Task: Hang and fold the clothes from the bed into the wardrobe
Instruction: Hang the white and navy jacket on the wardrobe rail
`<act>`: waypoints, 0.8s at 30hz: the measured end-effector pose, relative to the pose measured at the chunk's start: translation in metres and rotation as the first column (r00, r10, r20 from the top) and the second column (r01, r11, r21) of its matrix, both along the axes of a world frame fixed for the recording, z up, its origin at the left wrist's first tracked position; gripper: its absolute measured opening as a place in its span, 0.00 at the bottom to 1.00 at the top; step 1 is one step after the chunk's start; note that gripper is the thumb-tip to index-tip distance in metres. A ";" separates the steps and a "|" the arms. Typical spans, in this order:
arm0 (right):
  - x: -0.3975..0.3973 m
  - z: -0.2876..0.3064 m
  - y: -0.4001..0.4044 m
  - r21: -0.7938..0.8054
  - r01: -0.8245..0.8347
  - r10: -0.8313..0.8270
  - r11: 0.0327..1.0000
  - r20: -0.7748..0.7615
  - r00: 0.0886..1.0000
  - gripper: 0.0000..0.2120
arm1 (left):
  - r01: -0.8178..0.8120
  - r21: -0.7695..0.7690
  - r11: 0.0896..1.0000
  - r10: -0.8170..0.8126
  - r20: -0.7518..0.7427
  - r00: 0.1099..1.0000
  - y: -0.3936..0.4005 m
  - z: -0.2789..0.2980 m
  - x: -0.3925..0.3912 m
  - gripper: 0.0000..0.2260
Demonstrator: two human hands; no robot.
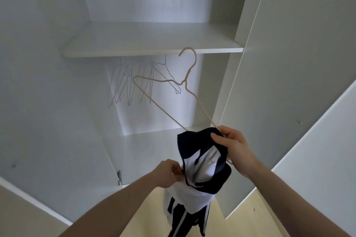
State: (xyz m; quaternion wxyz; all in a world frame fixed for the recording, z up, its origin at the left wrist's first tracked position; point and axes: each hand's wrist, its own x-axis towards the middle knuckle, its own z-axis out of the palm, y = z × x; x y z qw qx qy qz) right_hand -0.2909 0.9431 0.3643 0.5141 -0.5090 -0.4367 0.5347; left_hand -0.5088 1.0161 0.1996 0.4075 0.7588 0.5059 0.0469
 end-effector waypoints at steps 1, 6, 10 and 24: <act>-0.002 -0.003 -0.001 0.003 -0.002 0.002 1.000 -0.003 1.000 0.06 | 0.011 -0.014 1.000 -0.012 -0.046 0.999 0.002 0.004 -0.004 0.05; -0.009 -0.009 0.003 0.067 0.016 -0.012 0.998 -0.055 0.998 0.05 | 0.044 -0.054 0.998 -0.058 -0.297 0.953 0.017 -0.005 -0.030 0.08; 0.001 0.007 0.009 0.141 0.007 -0.005 0.990 -0.013 1.000 0.06 | 0.057 -0.026 0.998 -0.061 -0.196 0.979 0.010 0.008 -0.042 0.07; 0.045 -0.005 0.015 0.221 0.168 -0.264 0.961 0.542 0.798 0.05 | -0.452 -0.109 0.885 0.433 0.550 0.715 0.027 0.118 -0.013 0.09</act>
